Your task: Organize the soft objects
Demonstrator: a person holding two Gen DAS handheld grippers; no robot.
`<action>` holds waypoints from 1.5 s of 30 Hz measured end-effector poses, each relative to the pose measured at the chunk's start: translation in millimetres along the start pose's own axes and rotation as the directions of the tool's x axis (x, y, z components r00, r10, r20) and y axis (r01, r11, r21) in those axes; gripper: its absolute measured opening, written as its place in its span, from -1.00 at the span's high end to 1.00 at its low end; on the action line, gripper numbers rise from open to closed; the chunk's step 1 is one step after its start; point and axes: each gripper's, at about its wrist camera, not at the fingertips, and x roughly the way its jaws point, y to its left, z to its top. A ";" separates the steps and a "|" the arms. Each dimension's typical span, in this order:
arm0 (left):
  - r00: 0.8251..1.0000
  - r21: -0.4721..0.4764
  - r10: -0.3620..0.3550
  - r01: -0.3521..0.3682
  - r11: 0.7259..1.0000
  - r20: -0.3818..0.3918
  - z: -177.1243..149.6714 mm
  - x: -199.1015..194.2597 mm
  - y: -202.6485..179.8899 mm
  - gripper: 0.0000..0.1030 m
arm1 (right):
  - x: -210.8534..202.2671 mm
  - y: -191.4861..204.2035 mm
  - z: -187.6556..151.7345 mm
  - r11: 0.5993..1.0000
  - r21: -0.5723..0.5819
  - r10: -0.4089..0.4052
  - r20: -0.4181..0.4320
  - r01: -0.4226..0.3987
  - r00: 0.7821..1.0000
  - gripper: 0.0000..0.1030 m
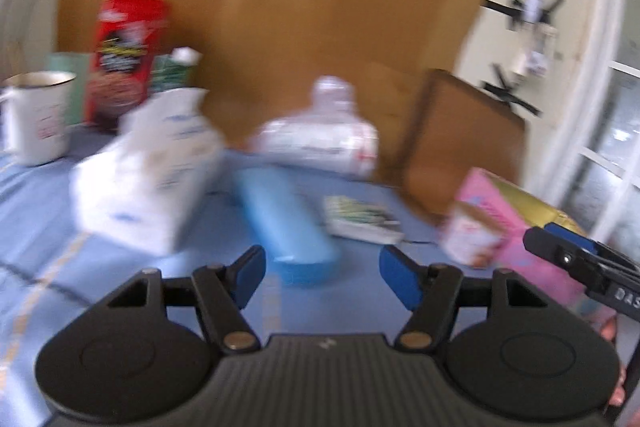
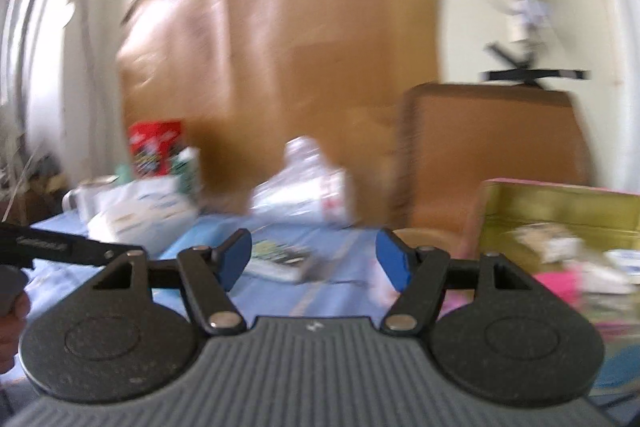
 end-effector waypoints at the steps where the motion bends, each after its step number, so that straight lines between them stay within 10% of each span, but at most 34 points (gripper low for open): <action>1: 1.000 -0.012 0.012 -0.012 1.000 0.000 -1.2 -0.1 7.9 -0.25 | 8.1 7.7 -1.1 1.000 -0.003 0.020 -0.015 -0.020 1.000 -0.37; 11: 0.997 -0.132 -0.070 0.072 0.989 0.019 -8.2 -1.1 38.9 -0.25 | 59.2 39.0 -20.5 0.995 0.047 0.093 -0.173 -0.087 0.981 -0.35; 45: 0.997 -0.161 -0.072 0.073 0.984 0.007 -8.7 5.3 41.7 -0.36 | 55.0 19.7 -25.8 0.969 0.209 0.167 -0.151 -0.133 0.974 -0.43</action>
